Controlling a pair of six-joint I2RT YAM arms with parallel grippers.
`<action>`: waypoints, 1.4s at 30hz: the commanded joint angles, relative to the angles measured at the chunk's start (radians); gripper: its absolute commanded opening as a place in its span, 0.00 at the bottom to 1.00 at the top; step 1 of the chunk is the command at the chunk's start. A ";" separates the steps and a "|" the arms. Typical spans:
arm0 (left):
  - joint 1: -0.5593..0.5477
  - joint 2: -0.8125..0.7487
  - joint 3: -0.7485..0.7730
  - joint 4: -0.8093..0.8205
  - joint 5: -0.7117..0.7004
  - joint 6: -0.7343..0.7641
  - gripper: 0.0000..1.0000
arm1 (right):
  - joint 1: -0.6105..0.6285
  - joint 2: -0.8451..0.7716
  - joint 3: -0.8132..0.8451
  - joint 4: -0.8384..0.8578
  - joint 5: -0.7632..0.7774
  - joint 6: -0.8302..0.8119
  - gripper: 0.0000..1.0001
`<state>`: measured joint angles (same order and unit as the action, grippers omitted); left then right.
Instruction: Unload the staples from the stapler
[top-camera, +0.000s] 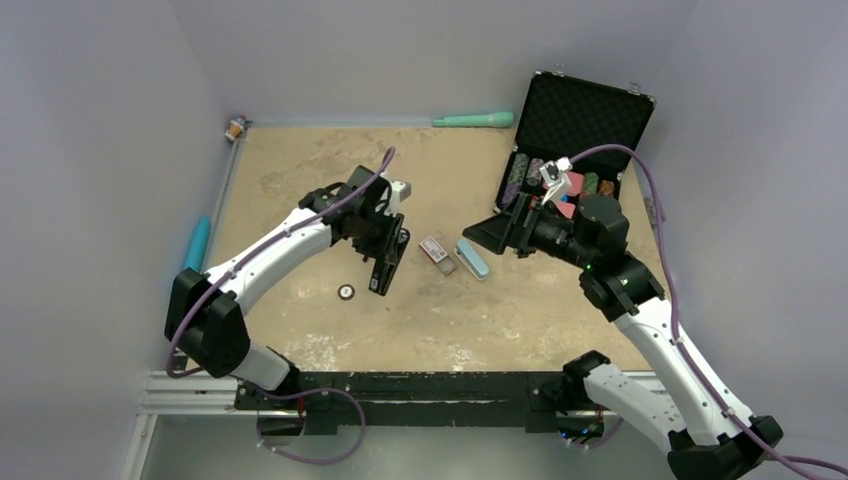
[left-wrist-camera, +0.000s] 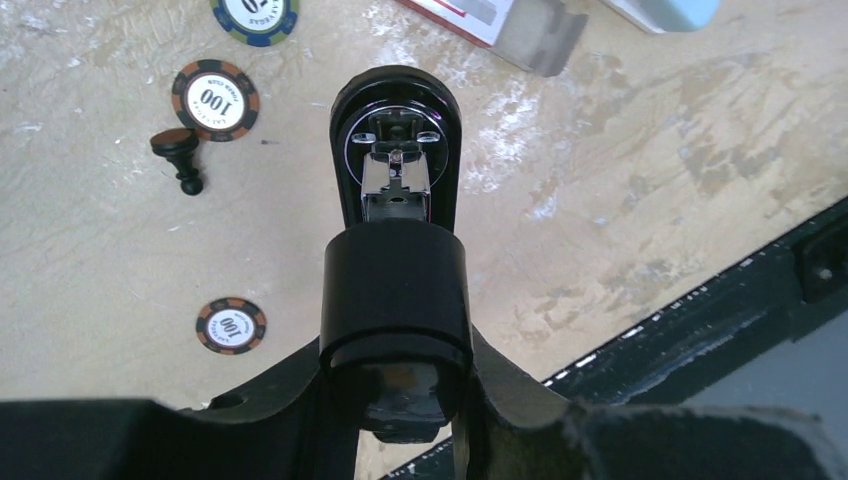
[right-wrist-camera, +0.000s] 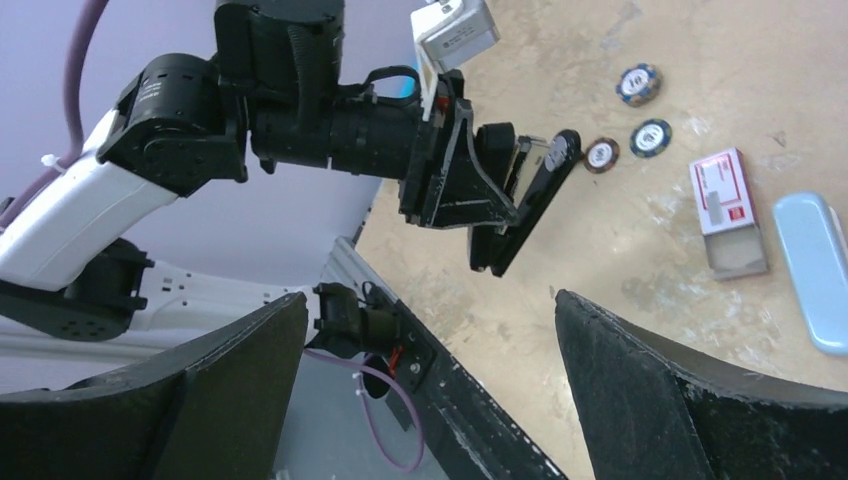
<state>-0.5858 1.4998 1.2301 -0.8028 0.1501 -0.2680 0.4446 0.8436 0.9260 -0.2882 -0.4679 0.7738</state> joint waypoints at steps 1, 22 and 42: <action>-0.002 -0.065 0.099 -0.033 0.100 -0.050 0.00 | -0.002 0.030 0.028 0.100 -0.085 -0.028 0.99; 0.009 -0.120 0.405 -0.032 0.576 -0.197 0.00 | -0.019 0.182 0.172 0.515 -0.280 -0.017 0.99; 0.060 -0.146 0.358 0.492 0.972 -0.468 0.00 | -0.136 0.272 0.201 0.768 -0.476 0.198 0.99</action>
<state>-0.5304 1.3861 1.5723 -0.4644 1.0084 -0.6849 0.3119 1.1358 1.1492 0.4168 -0.9123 0.9379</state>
